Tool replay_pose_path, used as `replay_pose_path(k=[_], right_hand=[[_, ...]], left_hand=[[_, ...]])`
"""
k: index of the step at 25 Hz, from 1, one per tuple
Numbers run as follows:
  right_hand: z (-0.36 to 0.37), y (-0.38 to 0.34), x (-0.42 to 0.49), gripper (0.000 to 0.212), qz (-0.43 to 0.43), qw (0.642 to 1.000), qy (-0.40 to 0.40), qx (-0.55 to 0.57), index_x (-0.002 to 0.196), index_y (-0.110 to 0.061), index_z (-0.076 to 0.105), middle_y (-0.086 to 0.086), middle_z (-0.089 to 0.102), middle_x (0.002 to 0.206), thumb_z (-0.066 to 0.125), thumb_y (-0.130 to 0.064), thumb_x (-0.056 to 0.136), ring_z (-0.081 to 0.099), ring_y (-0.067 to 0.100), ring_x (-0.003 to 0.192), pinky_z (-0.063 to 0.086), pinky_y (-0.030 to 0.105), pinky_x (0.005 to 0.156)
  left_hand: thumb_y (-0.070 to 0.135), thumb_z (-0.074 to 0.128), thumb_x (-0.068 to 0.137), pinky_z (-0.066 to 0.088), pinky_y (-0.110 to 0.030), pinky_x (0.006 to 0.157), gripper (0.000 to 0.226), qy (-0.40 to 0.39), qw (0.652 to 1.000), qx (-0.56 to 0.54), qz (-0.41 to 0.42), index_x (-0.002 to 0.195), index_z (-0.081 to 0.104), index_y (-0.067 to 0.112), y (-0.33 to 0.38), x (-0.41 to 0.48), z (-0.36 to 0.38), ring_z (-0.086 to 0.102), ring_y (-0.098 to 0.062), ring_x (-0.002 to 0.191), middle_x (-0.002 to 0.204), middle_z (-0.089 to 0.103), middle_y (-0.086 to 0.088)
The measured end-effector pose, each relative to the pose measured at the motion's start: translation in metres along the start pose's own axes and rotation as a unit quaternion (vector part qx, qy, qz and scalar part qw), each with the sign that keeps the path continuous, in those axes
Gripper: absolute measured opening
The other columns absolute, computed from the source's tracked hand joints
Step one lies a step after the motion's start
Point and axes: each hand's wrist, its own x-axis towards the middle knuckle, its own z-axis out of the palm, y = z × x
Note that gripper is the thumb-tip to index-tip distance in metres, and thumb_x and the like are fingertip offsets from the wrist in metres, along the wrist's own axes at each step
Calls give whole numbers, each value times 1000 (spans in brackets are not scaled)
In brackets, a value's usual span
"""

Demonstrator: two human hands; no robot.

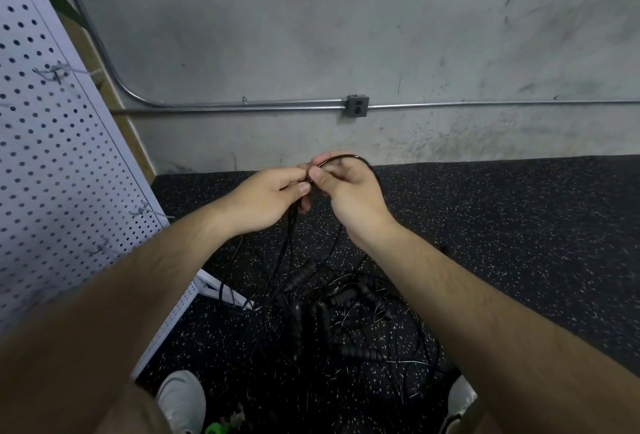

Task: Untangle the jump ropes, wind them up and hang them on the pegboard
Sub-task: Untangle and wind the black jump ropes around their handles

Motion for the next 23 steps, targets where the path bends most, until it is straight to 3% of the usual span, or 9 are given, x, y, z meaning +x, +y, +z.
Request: replay_pose_path(k=[2, 4, 8, 11, 15, 17, 19, 21, 23], right_hand=[[-4, -16, 2, 11, -30, 998, 45, 20, 103, -4, 63, 13, 75, 95, 59, 4, 96, 73, 29, 90, 60, 43, 86], [-20, -35, 10, 11, -25, 990, 107, 84, 104, -5, 61, 11, 73, 96, 55, 2, 98, 73, 27, 94, 60, 42, 89], [-63, -57, 17, 11, -29, 969, 204, 134, 102, -7, 59, 9, 70, 93, 52, 1, 101, 73, 24, 88, 61, 41, 86], [-74, -52, 20, 10, -44, 955, 262, 133, 104, -7, 56, 6, 67, 88, 50, 0, 103, 72, 21, 82, 62, 36, 78], [-74, -46, 21, 9, -29, 953, 261, 148, 110, -10, 52, 6, 65, 94, 47, -5, 105, 72, 21, 85, 62, 37, 76], [-63, -43, 16, 9, -23, 963, 230, 137, 112, -10, 52, 7, 65, 96, 47, -6, 105, 73, 22, 87, 63, 41, 80], [-48, -42, 11, 9, -33, 971, 191, 144, 112, -8, 51, 9, 65, 97, 46, -4, 105, 72, 23, 87, 62, 43, 81], [-35, -42, 8, 7, -46, 976, 158, 144, 109, -7, 51, 12, 63, 99, 46, -4, 105, 72, 23, 87, 62, 42, 78], [-29, -42, 7, 8, -53, 979, 146, 130, 105, -9, 53, 14, 64, 101, 47, -4, 105, 73, 23, 86, 61, 37, 73]], left_hand=[[22, 49, 107, 49, -15, 78, 23, 4, 1000, 1, -18, 104, 71, 21, -7, 0, -2, 68, 4, 80, 91, 75, 12], [23, 47, 107, 58, -28, 78, 23, -12, 998, 17, -55, 110, 69, 26, -23, -4, -4, 73, -6, 78, 92, 76, 9], [25, 42, 108, 51, -33, 56, 26, 34, 988, 86, -127, 95, 65, 28, -56, -9, -22, 62, -15, 60, 71, 66, 3], [12, 44, 106, 44, -31, 68, 22, 26, 944, 241, -225, 97, 64, 16, -86, -9, -38, 63, -24, 88, 93, 67, -6], [11, 52, 99, 49, -42, 97, 31, 14, 884, 320, -340, 127, 58, -2, -99, -14, -40, 60, -36, 114, 125, 62, -22], [14, 54, 95, 42, -44, 111, 51, 68, 923, 265, -270, 145, 46, 10, -83, -10, -28, 52, -30, 130, 145, 52, -13], [19, 58, 95, 32, -41, 120, 60, 60, 985, 64, -151, 152, 39, 22, -49, -6, -3, 45, -17, 140, 154, 46, 1], [31, 63, 97, 32, -36, 118, 53, 18, 989, -119, -81, 147, 45, 30, -13, -3, 28, 49, -6, 134, 147, 53, 10], [37, 58, 101, 42, -38, 110, 28, -13, 986, -155, -64, 127, 60, 29, 4, 3, 52, 64, -7, 114, 117, 71, 13]])
